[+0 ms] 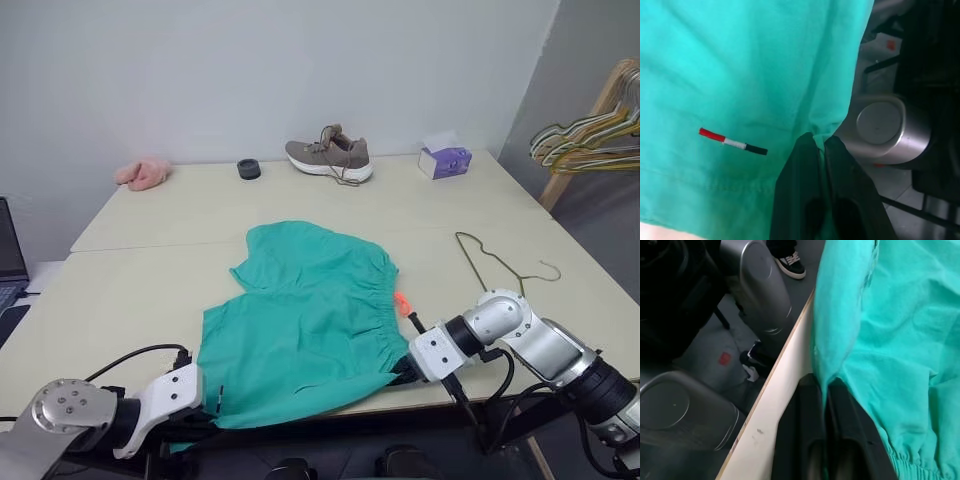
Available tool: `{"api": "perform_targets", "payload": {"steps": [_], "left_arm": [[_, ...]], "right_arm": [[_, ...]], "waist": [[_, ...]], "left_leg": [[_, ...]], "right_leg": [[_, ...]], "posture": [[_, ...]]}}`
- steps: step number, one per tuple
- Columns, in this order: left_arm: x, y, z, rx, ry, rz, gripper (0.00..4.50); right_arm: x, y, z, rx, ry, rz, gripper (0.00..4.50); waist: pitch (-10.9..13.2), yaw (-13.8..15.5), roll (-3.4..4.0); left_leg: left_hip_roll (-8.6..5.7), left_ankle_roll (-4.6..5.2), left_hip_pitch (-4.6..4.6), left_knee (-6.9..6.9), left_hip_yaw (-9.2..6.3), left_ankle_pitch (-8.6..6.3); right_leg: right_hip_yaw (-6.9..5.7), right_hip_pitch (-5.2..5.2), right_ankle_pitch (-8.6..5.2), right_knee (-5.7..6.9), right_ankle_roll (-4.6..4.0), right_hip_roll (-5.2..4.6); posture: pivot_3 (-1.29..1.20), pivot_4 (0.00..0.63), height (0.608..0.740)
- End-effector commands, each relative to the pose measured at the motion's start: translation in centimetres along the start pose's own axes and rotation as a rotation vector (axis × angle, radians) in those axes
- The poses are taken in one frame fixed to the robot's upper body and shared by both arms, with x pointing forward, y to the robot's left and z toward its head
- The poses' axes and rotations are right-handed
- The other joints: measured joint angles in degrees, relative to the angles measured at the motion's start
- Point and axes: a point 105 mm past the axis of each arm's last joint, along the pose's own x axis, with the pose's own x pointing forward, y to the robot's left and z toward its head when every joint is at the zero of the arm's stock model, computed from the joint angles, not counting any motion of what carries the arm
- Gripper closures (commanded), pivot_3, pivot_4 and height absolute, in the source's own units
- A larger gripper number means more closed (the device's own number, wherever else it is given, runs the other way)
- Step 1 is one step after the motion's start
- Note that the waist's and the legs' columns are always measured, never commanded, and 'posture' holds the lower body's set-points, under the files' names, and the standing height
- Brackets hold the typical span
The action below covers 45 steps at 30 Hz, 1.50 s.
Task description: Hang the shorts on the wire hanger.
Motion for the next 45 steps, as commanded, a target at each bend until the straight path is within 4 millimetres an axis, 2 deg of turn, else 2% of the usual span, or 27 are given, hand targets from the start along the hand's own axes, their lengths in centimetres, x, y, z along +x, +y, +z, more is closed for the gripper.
{"api": "perform_targets", "payload": {"steps": [1,7,10,12,13,18,20,22,25,30,33,37,40,45], "left_arm": [[-0.6,0.1,0.8,0.005,-0.034,0.007,3.53],[-0.7,-0.3,1.5,-0.024,-0.109,-0.017,1.68],[-0.7,-0.5,2.6,-0.034,-0.176,-0.034,0.74],[-0.8,-0.7,3.3,-0.037,-0.218,-0.04,0.15],[-0.8,-0.6,3.9,-0.03,-0.252,-0.035,0.03],[-1.1,1.9,7.9,0.065,-0.442,0.099,0.03],[-1.0,3.3,9.5,0.1,-0.495,0.162,0.03],[-0.8,4.4,11.0,0.145,-0.52,0.201,0.03],[-0.6,5.6,12.9,0.169,-0.56,0.22,0.03],[-0.2,5.8,14.9,0.225,-0.571,0.127,0.03],[-0.3,5.7,15.7,0.244,-0.572,0.069,0.03],[-0.3,5.8,15.9,0.28,-0.542,0.044,0.03],[-0.3,5.8,16.2,0.292,-0.54,0.033,0.03],[-0.2,5.7,16.4,0.305,-0.537,0.03,0.03]], "right_arm": [[-0.9,-0.3,1.1,-0.023,-0.02,-0.01,3.21],[-1.5,0.6,2.2,0.044,-0.083,0.027,1.1],[-2.0,0.7,2.9,0.103,-0.132,0.006,0.03],[-2.4,0.2,3.4,0.152,-0.178,-0.045,0.0],[-2.8,-0.5,3.5,0.179,-0.202,-0.106,0.0],[-5.5,-4.3,2.5,0.309,-0.246,-0.474,0.0],[-7.3,-5.8,1.2,0.389,-0.25,-0.674,0.0],[-9.5,-6.9,-1.1,0.462,-0.199,-0.909,0.0],[-12.6,-6.8,-4.8,0.603,-0.098,-1.221,0.0],[-16.0,-4.0,-9.5,0.771,0.006,-1.58,0.0],[-16.4,-1.8,-11.6,0.873,0.055,-1.673,0.0],[-16.2,0.3,-13.3,1.005,0.089,-1.72,0.0],[-15.6,1.2,-14.1,1.057,0.141,-1.697,0.0],[-14.8,1.8,-14.7,1.082,0.174,-1.634,0.0]], "waist": [[0.0,0.02,0.0],[0.01,0.07,0.01],[0.02,0.12,-0.01],[0.03,0.12,-0.01],[0.04,0.11,0.0],[0.03,0.12,-0.02],[-0.01,0.19,-0.08],[-0.04,0.24,-0.12],[-0.07,0.01,-0.12],[-0.07,-1.49,-0.1],[-0.07,-2.7,-0.08],[-0.05,-4.72,0.0],[-0.05,-6.3,0.03],[-0.05,-6.95,0.06]], "left_leg": [[0.02,-0.01,0.0,0.0,0.0,-0.05],[0.35,-0.18,0.0,0.01,0.02,-0.22],[0.43,-0.23,0.01,0.0,0.03,-0.25],[0.45,-0.26,0.01,0.01,0.03,-0.26],[0.45,-0.27,0.01,0.01,0.03,-0.27],[0.45,-0.28,0.01,0.08,0.05,-0.27],[0.44,-0.28,0.01,0.1,0.05,-0.27],[0.43,-0.28,0.0,0.12,0.04,-0.27],[0.39,-0.28,-0.04,0.11,0.12,-0.27],[0.42,-0.31,-0.19,0.04,0.27,-0.32],[0.43,-0.27,-0.2,0.03,0.3,-0.37],[0.45,-0.22,-0.17,0.04,0.36,-0.4],[0.49,-0.22,-0.11,0.04,0.41,-0.4],[0.54,-0.22,-0.04,0.09,0.43,-0.39]], "right_leg": [[0.0,0.0,-0.03,0.0,0.0,0.02],[-0.04,0.01,-0.1,-0.03,-0.07,0.3],[-0.06,0.02,-0.12,-0.02,-0.12,0.36],[-0.07,0.01,-0.14,-0.02,-0.14,0.37],[-0.06,0.01,-0.14,-0.02,-0.14,0.38],[-0.05,0.0,-0.12,0.0,-0.11,0.38],[-0.03,0.01,-0.1,0.0,-0.08,0.38],[-0.02,0.0,-0.08,-0.01,-0.05,0.4],[0.1,0.03,-0.06,-0.03,-0.03,0.4],[0.25,-0.03,-0.05,-0.01,-0.03,0.42],[0.28,-0.02,-0.06,-0.01,-0.02,0.44],[0.37,-0.01,-0.07,-0.01,0.0,0.48],[0.42,0.03,-0.08,0.0,0.01,0.52],[0.47,0.08,-0.07,0.03,0.01,0.61]], "posture": [[-0.14,0.0,0.74],[-0.14,0.0,0.74],[-0.14,0.0,0.74],[-0.14,0.0,0.74],[-0.15,0.0,0.74],[-0.17,0.0,0.74],[-0.18,0.0,0.74],[-0.2,0.0,0.74],[-0.23,0.0,0.74],[-0.26,0.0,0.74],[-0.27,0.0,0.74],[-0.27,0.0,0.74],[-0.27,0.0,0.74],[-0.27,0.0,0.74]]}}
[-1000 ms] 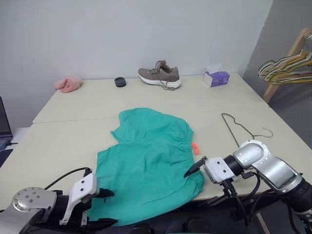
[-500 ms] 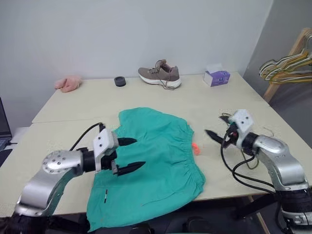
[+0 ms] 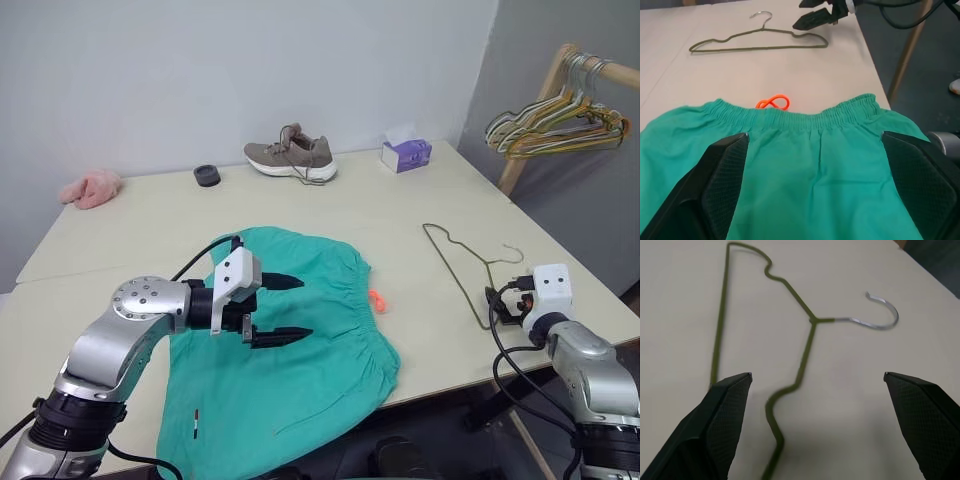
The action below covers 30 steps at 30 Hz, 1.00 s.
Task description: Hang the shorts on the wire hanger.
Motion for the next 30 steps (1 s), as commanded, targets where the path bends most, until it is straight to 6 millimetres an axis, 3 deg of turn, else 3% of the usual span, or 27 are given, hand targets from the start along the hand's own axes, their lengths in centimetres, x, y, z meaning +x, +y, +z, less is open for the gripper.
{"api": "perform_targets", "payload": {"steps": [1,9,19,22,30], "left_arm": [[-0.1,0.1,0.6,0.034,0.002,-0.001,0.03],[0.0,0.0,0.5,0.039,0.008,0.006,0.03],[0.3,0.0,0.5,0.047,0.005,0.008,0.03],[0.3,0.1,0.4,0.05,0.006,0.011,0.0],[0.2,0.1,0.2,0.051,0.007,0.02,0.0]], "right_arm": [[0.0,0.0,1.1,-0.033,-0.027,0.021,0.0],[0.6,0.7,0.1,0.006,0.061,0.092,0.0],[1.1,0.9,-3.4,0.006,0.341,0.208,0.0],[1.1,0.8,-4.2,0.0,0.398,0.231,0.58],[1.3,0.9,-5.5,0.088,0.497,0.262,3.3]], "waist": [[0.01,-0.08,0.02],[0.01,0.01,0.01],[-0.12,0.09,-0.19],[-0.34,0.18,-0.53],[-0.9,0.65,-1.26]], "left_leg": [[0.0,0.0,0.0,0.0,0.0,0.0],[0.01,0.0,-0.03,0.0,-0.02,0.0],[0.02,0.0,-0.01,0.01,-0.05,0.0],[0.04,0.0,0.0,0.01,-0.09,0.0],[0.04,0.0,0.09,0.08,-0.13,0.0]], "right_leg": [[0.0,0.0,0.0,0.0,0.0,0.01],[0.01,-0.01,0.0,-0.02,0.01,0.02],[-0.04,0.02,0.0,-0.03,0.02,0.03],[-0.08,0.06,0.0,-0.05,0.02,0.04],[-0.09,0.23,0.05,-0.23,0.08,0.04]], "posture": [[-0.27,0.0,0.74],[-0.26,0.0,0.74],[-0.26,0.0,0.74],[-0.26,0.0,0.74],[-0.26,0.0,0.74]]}}
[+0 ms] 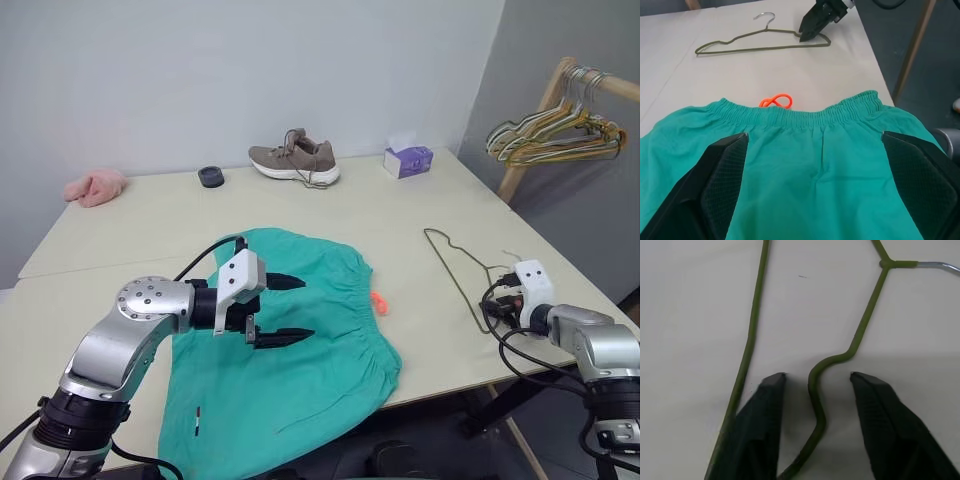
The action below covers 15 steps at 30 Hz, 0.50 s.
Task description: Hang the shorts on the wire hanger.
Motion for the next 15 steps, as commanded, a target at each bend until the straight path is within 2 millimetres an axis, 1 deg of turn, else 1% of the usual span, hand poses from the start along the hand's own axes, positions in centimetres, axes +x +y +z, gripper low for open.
{"api": "perform_targets", "payload": {"steps": [1,3,4,6,8,11,13,15], "left_arm": [[-0.1,0.1,0.6,0.038,-0.012,0.016,0.0],[-0.2,0.2,0.5,0.034,-0.011,0.025,0.0],[-0.3,0.3,0.5,0.033,-0.012,0.038,0.0],[-0.5,0.8,0.4,0.025,-0.015,0.072,0.0],[-0.7,1.5,0.4,0.025,-0.021,0.11,0.0],[-0.9,3.1,0.4,0.016,-0.031,0.191,0.0],[-1.2,4.4,0.2,0.008,-0.022,0.26,0.0],[-1.6,5.3,0.1,-0.008,-0.026,0.3,0.0]], "right_arm": [[0.8,0.2,-3.8,0.077,0.156,0.016,3.66],[1.0,0.2,-3.3,0.108,0.143,0.02,4.37],[1.0,0.4,-2.8,0.116,0.128,0.029,4.46],[0.9,0.7,-1.5,0.083,0.087,0.039,4.46],[0.7,1.0,0.5,0.006,0.021,0.039,4.46],[0.2,1.1,3.6,-0.197,-0.084,0.012,4.46],[-0.3,1.3,5.3,-0.351,-0.146,0.001,4.46],[-0.7,1.7,6.7,-0.485,-0.195,0.0,4.46]], "waist": [[-0.17,0.05,-0.19],[-0.23,0.08,-0.29],[-0.25,0.09,-0.32],[-0.24,0.1,-0.31],[-0.19,0.02,-0.23],[-0.06,-0.31,-0.04],[0.21,-0.37,0.34],[0.43,-0.38,0.68]], "left_leg": [[0.0,0.0,0.0,-0.01,-0.03,0.0],[0.02,-0.01,-0.02,-0.02,-0.09,-0.01],[0.02,-0.01,-0.02,-0.03,-0.09,-0.01],[0.01,-0.01,-0.02,-0.02,-0.09,-0.01],[0.01,-0.01,-0.03,-0.03,-0.09,-0.01],[0.02,-0.01,-0.04,-0.03,-0.04,-0.01],[0.0,-0.01,-0.08,-0.02,-0.03,-0.01],[-0.02,-0.01,-0.13,-0.02,0.03,-0.01]], "right_leg": [[-0.03,0.0,0.0,-0.02,0.0,0.0],[-0.09,0.0,0.0,-0.05,-0.01,0.0],[-0.09,0.0,0.0,-0.06,-0.01,0.0],[-0.08,0.02,0.0,-0.07,-0.01,0.0],[-0.08,0.02,0.0,-0.08,-0.01,0.0],[-0.03,-0.02,0.0,-0.06,0.0,0.0],[-0.02,-0.07,0.02,-0.04,0.04,0.0],[0.03,-0.12,0.04,-0.05,0.07,-0.01]], "posture": [[-0.25,0.0,0.74],[-0.25,0.0,0.74],[-0.25,0.0,0.74],[-0.25,0.0,0.74],[-0.25,0.0,0.74],[-0.26,0.0,0.74],[-0.26,0.0,0.74],[-0.27,0.0,0.74]]}}
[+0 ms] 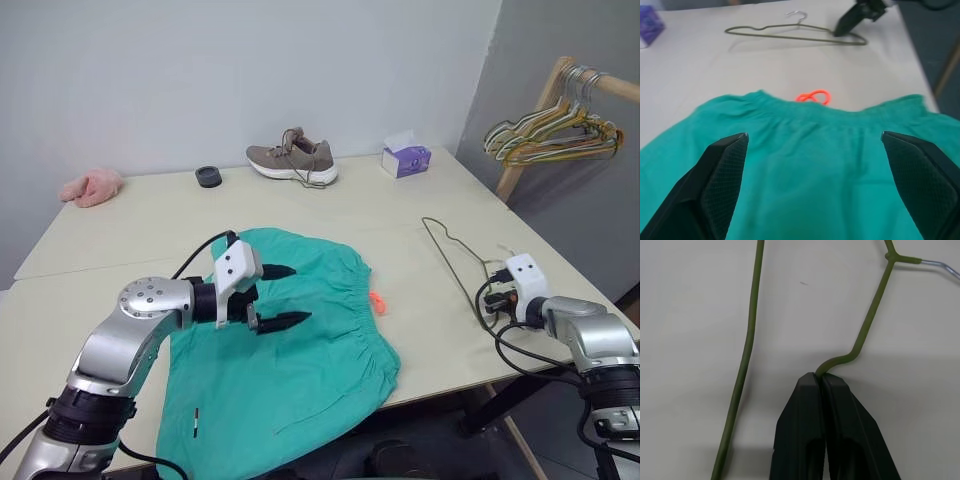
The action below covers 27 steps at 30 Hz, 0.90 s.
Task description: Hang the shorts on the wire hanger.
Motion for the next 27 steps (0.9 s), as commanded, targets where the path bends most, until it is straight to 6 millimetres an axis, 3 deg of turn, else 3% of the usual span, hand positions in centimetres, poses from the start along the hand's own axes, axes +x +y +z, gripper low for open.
{"api": "perform_targets", "payload": {"steps": [1,7,11,17,23,27], "left_arm": [[-0.9,2.7,1.1,0.021,-0.032,0.122,0.0],[-2.6,6.0,2.5,-0.094,-0.101,0.217,0.0],[-3.7,6.6,2.7,-0.222,-0.126,0.191,0.0],[-3.5,3.8,2.0,-0.336,-0.06,-0.003,0.0],[-3.0,-0.1,1.1,-0.332,0.026,-0.194,0.0],[-2.9,-0.7,-0.1,-0.306,0.086,-0.209,0.0]], "right_arm": [[-1.3,-0.3,5.1,-0.305,-0.165,-0.016,4.46],[-3.1,3.0,10.4,-0.806,-0.377,0.091,4.46],[-3.8,5.2,12.6,-1.126,-0.492,0.12,4.46],[-4.4,8.9,14.7,-1.469,-0.659,0.177,4.46],[-4.8,10.6,15.6,-1.547,-0.746,0.203,4.46],[-5.2,11.4,16.3,-1.536,-0.8,0.212,4.46]], "waist": [[0.19,0.0,0.3],[0.3,-0.87,0.48],[0.3,-1.57,0.48],[0.3,-3.03,0.48],[0.3,-3.34,0.48],[0.3,-3.31,0.48]], "left_leg": [[0.0,0.0,-0.05,-0.01,0.02,0.0],[0.02,0.0,-0.51,-0.03,-0.08,0.0],[-0.02,-0.01,-0.77,0.01,-0.1,0.0],[-0.04,-0.03,-0.97,0.01,-0.1,0.02],[-0.04,-0.05,-0.95,0.03,-0.09,0.03],[-0.03,-0.05,-0.92,0.04,-0.1,0.03]], "right_leg": [[0.0,-0.05,0.0,-0.01,0.01,-0.01],[-0.12,-0.47,-0.01,0.03,0.02,-0.01],[-0.14,-0.68,0.0,0.03,0.03,-0.05],[-0.12,-1.04,0.04,0.27,-0.04,-0.07],[-0.07,-1.05,0.19,0.32,-0.3,-0.06],[-0.08,-1.04,0.19,0.35,-0.31,-0.05]], "posture": [[-0.27,0.0,0.74],[-0.28,0.0,0.74],[-0.28,0.0,0.74],[-0.29,0.0,0.74],[-0.29,0.0,0.74],[-0.29,0.0,0.74]]}}
